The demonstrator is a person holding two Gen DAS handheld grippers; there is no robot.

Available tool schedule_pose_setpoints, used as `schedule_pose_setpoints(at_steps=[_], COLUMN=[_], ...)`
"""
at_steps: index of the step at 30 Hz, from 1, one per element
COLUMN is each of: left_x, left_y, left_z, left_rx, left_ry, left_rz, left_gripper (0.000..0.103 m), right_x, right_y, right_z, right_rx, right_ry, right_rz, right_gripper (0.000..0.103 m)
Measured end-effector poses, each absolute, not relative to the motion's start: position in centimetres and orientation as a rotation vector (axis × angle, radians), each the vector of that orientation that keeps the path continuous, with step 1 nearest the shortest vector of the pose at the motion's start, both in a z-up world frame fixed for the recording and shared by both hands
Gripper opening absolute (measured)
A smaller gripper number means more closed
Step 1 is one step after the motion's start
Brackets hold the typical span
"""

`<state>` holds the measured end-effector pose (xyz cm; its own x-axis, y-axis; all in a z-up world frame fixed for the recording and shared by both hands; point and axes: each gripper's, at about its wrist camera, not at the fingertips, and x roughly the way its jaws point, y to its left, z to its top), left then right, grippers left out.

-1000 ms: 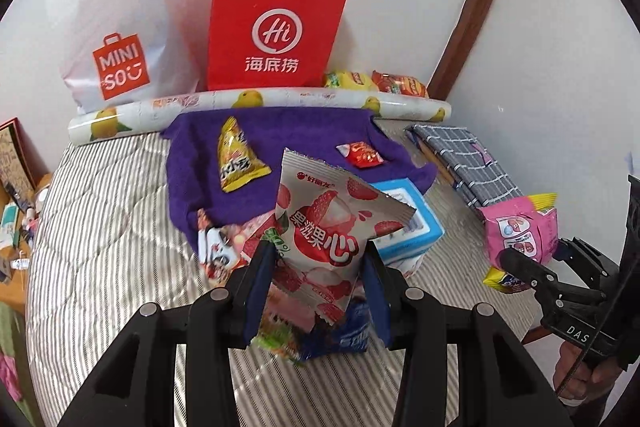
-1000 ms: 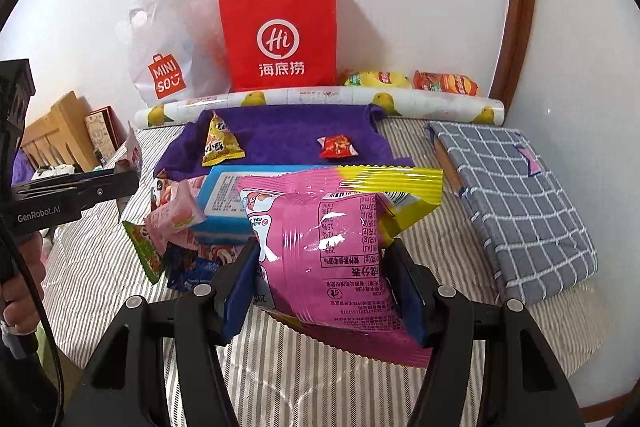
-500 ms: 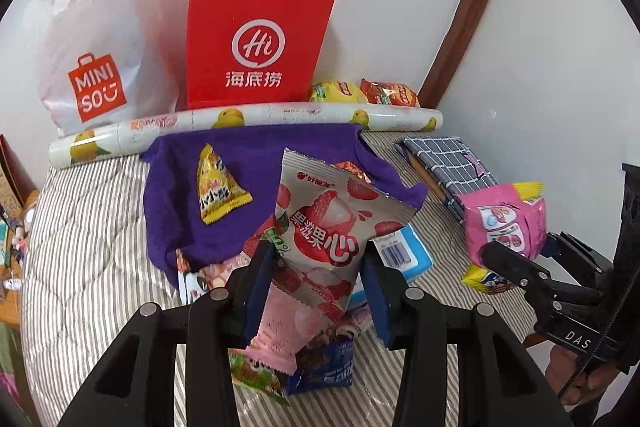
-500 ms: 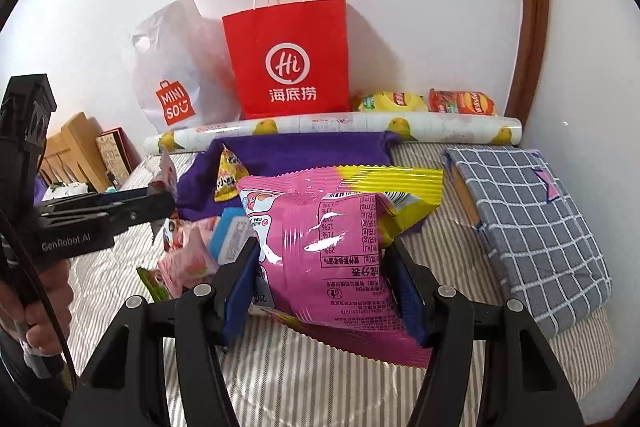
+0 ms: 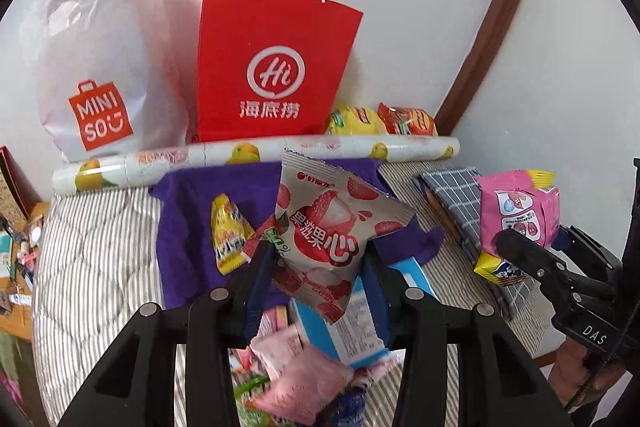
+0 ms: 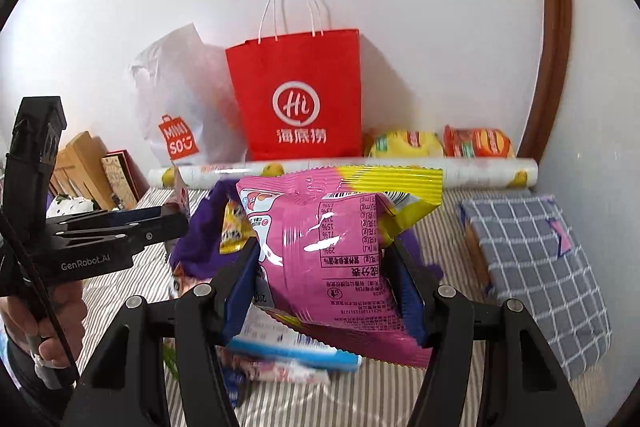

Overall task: Organize snacks
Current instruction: 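Carry the pink bag and white-and-red bag over the purple towel with both tools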

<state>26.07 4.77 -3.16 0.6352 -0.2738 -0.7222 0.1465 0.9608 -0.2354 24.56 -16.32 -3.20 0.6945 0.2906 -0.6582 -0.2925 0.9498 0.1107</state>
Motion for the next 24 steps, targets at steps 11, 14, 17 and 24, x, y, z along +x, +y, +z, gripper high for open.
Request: schedule_pose_setpoints(at_steps=[11, 14, 17, 24], left_x=[31.7, 33.0, 34.2, 36.2], left_y=[5.3, 5.3, 5.5, 6.9], left_z=[-2.3, -2.2, -2.6, -4.7], left_rx=[-0.188, -0.184, -0.186, -0.198], left_ry=[0.840, 0.830, 0.832, 0.879], left_rz=[-0.235, -0.234, -0.236, -0.186], left_gripper=[0.042, 0.042, 0.042, 0.042], right_x=[30.2, 31.5, 32.9, 36.2], right_y=[-15.8, -15.1, -14.3, -12.6], right_z=[-3.4, -3.5, -3.8, -5.5], right_rx=[-0.022, -0.043, -0.068, -0.068], right_ry=[0.762, 0.769, 0.776, 0.799], right_rz=[0.316, 0.325, 0.343, 0.395], right_gripper=[0.062, 0.062, 0.062, 0.062])
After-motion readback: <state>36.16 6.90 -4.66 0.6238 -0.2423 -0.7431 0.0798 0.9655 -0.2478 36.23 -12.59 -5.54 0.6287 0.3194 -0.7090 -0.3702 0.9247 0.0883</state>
